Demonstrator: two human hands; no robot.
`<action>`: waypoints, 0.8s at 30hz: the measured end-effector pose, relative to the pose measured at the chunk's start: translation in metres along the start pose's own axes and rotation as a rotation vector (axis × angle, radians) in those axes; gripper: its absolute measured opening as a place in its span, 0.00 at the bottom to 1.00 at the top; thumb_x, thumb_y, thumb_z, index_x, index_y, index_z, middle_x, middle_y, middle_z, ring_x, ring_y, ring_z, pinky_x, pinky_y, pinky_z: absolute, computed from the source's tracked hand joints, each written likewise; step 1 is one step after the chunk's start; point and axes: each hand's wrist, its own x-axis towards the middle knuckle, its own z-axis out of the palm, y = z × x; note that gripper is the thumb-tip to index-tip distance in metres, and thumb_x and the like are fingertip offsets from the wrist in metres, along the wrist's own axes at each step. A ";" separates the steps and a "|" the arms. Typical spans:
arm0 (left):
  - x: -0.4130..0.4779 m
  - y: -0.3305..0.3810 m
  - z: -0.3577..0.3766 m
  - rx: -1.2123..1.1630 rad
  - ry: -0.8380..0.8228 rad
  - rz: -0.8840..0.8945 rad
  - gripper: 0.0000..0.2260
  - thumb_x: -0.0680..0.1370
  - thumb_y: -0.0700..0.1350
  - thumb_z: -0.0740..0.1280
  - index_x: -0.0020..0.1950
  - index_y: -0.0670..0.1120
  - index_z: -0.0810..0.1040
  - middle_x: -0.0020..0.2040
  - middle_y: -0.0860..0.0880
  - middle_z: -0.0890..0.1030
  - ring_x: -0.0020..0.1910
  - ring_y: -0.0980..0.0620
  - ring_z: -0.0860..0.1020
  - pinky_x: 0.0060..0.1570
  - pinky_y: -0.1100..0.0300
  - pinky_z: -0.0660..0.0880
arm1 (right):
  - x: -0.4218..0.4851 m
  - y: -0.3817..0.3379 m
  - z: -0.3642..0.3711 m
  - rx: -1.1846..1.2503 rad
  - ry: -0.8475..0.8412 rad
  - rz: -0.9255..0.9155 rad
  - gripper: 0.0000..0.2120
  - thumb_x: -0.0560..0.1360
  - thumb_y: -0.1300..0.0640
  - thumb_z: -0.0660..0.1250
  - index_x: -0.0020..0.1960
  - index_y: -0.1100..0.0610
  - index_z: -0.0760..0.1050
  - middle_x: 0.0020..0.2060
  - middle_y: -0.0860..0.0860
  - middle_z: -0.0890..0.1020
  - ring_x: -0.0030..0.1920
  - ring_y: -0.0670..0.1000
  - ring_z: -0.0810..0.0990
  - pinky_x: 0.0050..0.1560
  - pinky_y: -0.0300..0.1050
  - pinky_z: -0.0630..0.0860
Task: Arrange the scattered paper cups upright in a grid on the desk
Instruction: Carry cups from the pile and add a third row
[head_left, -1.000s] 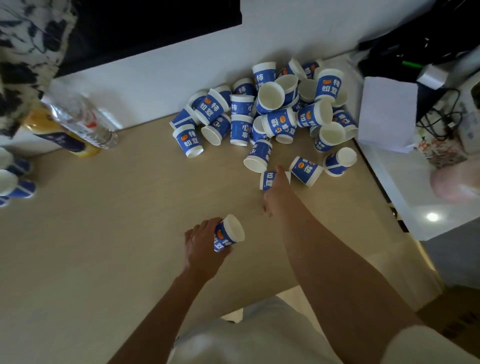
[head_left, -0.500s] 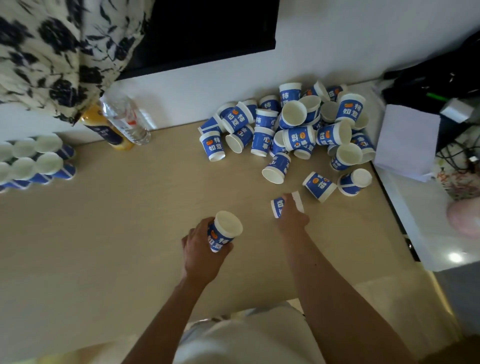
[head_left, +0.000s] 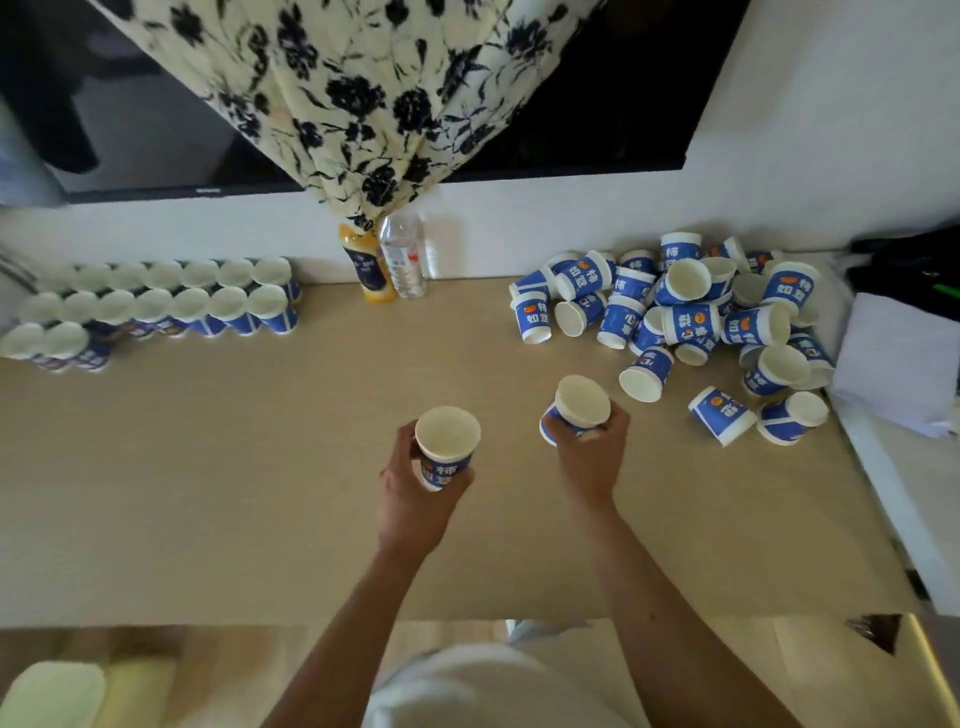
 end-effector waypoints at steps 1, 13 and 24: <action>-0.003 -0.004 -0.013 -0.012 0.012 -0.004 0.29 0.65 0.39 0.81 0.63 0.48 0.75 0.50 0.64 0.80 0.48 0.71 0.76 0.44 0.76 0.71 | -0.012 -0.002 0.009 -0.007 -0.021 -0.025 0.31 0.62 0.62 0.81 0.61 0.56 0.71 0.52 0.48 0.81 0.50 0.48 0.82 0.49 0.38 0.77; -0.055 -0.078 -0.215 -0.075 0.242 -0.087 0.28 0.65 0.43 0.81 0.61 0.55 0.76 0.50 0.61 0.81 0.48 0.72 0.76 0.42 0.76 0.70 | -0.216 0.005 0.115 -0.044 -0.334 -0.171 0.29 0.65 0.63 0.81 0.61 0.53 0.72 0.51 0.43 0.80 0.49 0.44 0.81 0.47 0.37 0.75; -0.056 -0.133 -0.316 -0.150 0.369 -0.175 0.27 0.66 0.42 0.81 0.60 0.55 0.76 0.49 0.58 0.82 0.49 0.67 0.77 0.42 0.75 0.71 | -0.291 0.010 0.184 -0.092 -0.459 -0.144 0.30 0.64 0.64 0.81 0.61 0.50 0.72 0.54 0.47 0.81 0.54 0.52 0.82 0.54 0.49 0.78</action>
